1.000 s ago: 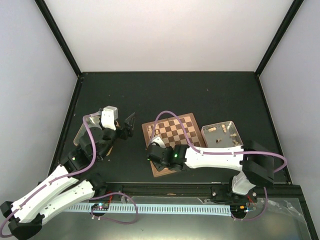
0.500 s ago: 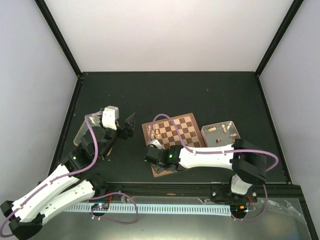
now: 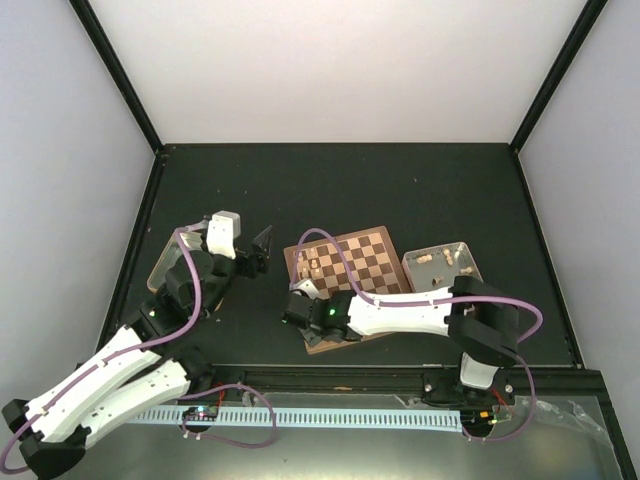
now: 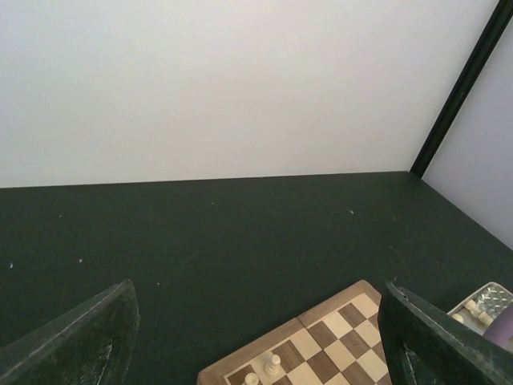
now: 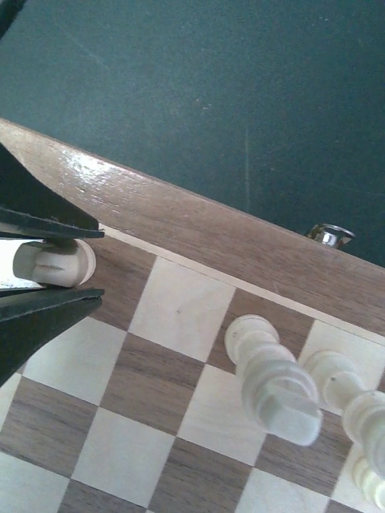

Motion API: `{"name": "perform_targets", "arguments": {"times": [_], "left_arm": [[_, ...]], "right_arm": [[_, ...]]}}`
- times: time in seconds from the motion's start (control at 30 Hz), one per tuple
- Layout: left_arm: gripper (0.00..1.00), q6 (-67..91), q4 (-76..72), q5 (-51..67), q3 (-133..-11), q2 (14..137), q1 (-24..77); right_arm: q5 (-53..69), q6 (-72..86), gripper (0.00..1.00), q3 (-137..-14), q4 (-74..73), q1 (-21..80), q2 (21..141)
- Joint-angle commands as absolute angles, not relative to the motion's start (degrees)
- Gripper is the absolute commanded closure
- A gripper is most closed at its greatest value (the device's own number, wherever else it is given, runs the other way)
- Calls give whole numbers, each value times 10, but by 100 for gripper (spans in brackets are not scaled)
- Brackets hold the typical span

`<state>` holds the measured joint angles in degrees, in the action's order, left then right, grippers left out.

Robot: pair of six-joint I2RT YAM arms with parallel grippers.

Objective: Set up the chess pieces on the board
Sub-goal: Place the chess piece on the chessboard.

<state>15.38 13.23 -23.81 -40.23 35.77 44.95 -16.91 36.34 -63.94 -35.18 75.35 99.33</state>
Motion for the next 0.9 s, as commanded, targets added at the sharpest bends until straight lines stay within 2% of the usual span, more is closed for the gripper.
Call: {"name": "perform_targets", "arguments": {"times": [0.0,0.27,0.6,0.87], "left_arm": [[17,148,120,-245,-413,368,444],[16,148,120,-241,-416,375,443],[16,154,125,-250,-411,368,442],[16,155,130,-249,-414,367,442]], "right_arm": [[-200,376,94,-657,-356,754,1013],[-207,382,89,-664,-364,752,1025],[-232,407,76,-652,-375,752,996],[-229,394,60,-635,-347,752,932]]}}
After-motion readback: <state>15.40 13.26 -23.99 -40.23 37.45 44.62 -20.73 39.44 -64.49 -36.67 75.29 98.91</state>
